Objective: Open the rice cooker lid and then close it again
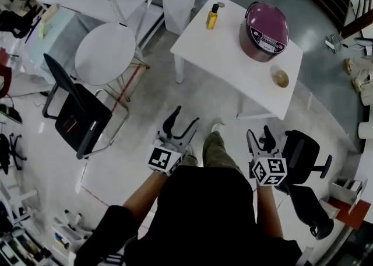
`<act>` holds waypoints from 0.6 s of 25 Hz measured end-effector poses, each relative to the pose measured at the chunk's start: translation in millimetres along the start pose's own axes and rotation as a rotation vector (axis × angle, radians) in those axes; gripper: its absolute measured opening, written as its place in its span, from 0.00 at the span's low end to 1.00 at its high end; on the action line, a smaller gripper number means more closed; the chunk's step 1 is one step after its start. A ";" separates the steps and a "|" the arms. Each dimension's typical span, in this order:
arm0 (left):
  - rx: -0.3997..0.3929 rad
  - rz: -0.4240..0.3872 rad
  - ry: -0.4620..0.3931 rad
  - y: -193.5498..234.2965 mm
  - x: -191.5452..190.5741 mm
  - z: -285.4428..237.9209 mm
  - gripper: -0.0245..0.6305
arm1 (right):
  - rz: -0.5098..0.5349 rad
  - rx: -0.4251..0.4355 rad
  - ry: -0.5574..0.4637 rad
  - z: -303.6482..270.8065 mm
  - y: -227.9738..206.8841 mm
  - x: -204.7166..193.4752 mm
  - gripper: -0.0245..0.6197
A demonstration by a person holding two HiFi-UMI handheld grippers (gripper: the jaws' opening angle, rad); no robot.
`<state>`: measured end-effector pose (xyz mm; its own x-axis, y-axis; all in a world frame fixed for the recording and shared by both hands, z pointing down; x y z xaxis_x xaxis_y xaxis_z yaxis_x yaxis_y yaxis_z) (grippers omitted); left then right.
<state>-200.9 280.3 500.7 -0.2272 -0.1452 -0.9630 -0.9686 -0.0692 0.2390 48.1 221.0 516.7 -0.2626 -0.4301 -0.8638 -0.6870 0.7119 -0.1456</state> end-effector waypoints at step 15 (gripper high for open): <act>-0.079 -0.081 0.026 -36.8 6.1 -99.1 0.41 | -0.074 0.007 -0.107 -53.3 -81.6 29.3 0.42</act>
<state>-156.5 184.2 498.5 -0.1452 -0.1619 -0.9761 -0.9724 -0.1587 0.1710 60.4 120.7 529.0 -0.1373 -0.4207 -0.8968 -0.6972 0.6842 -0.2142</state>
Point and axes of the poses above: the fingertips, and each gripper's own axes: z backward along the fingers, y to its left, x out of its top, the point moved 1 cm from there along z, backward along the fingers, and after that the axes turned 10 degrees about x, right-handed, at the moved point
